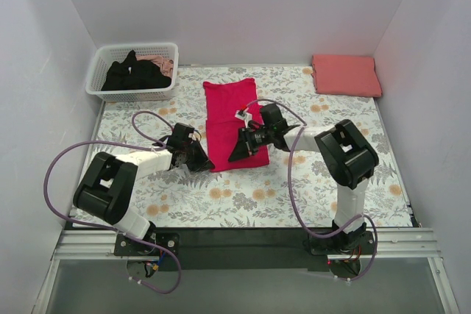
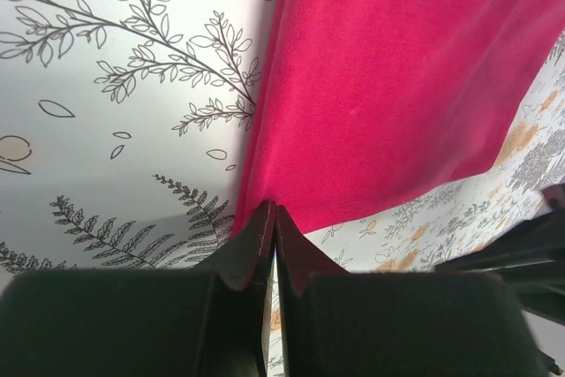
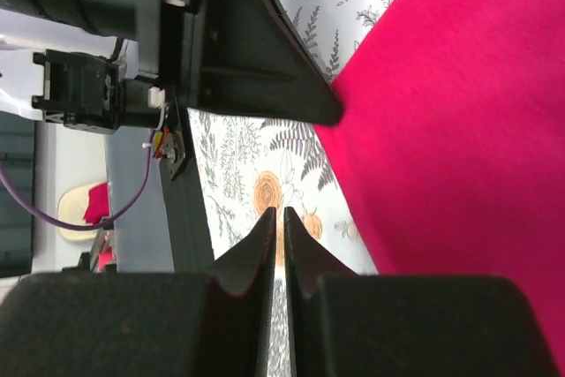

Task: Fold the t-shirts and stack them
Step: Fold the tshirt

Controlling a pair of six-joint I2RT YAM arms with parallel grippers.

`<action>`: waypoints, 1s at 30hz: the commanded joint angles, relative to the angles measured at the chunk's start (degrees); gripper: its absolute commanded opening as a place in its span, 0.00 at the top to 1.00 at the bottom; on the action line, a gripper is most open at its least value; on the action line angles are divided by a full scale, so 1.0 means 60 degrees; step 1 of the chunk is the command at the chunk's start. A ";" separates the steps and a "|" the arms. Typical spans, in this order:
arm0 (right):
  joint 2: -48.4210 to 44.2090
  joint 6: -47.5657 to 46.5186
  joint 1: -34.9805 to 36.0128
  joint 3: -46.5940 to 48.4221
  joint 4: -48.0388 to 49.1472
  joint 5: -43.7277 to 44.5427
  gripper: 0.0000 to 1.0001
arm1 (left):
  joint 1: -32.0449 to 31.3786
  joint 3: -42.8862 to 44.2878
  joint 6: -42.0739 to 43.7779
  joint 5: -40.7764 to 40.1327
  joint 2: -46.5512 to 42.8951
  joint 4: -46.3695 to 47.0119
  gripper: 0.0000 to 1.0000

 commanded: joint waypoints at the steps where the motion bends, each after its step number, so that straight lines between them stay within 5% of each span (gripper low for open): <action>1: 0.1127 0.0531 0.0341 0.0320 0.0498 0.0309 0.87 | 0.0046 -0.0228 0.0188 -0.0362 -0.0231 -0.0657 1.00; 8: 0.1922 0.0824 -0.0024 -0.0045 0.0586 0.0954 0.88 | 0.0032 -0.0316 0.0173 -0.0626 -0.0538 -0.0789 0.99; 16: 0.0194 0.0855 -0.0769 0.0538 0.0557 0.0764 0.85 | 0.0427 0.1803 0.0787 -0.0947 -0.0920 -0.1229 0.96; 30: 0.2943 0.1528 -0.2690 0.4127 0.0543 0.0588 0.85 | 0.1276 0.6362 0.1374 0.0237 0.3985 -0.0892 0.97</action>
